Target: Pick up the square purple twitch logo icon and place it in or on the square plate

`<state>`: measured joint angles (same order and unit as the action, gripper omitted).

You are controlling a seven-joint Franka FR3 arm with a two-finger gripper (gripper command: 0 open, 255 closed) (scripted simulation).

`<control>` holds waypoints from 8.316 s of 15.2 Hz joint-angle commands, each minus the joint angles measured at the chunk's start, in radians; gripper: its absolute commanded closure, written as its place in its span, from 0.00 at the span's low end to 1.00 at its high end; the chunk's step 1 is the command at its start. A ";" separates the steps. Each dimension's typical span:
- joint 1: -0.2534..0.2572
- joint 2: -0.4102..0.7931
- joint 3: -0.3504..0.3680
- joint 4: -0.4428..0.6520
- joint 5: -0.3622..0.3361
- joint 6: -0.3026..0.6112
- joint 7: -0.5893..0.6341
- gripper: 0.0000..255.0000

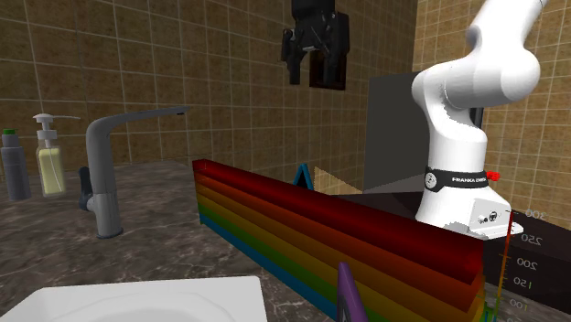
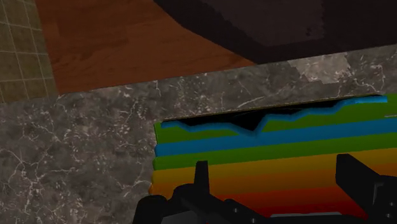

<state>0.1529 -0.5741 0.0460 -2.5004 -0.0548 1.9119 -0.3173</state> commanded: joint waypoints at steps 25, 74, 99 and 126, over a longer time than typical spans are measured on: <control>0.301 0.667 0.163 0.194 0.168 0.593 -0.469 0.00; 0.348 0.703 0.228 0.313 0.185 0.534 -0.546 1.00; 0.268 1.205 0.133 0.996 0.104 0.326 -0.691 1.00; 0.255 1.173 0.135 0.976 0.109 0.312 -0.701 0.00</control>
<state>0.4096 0.6033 0.1807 -1.5241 0.0537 2.2295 -1.0168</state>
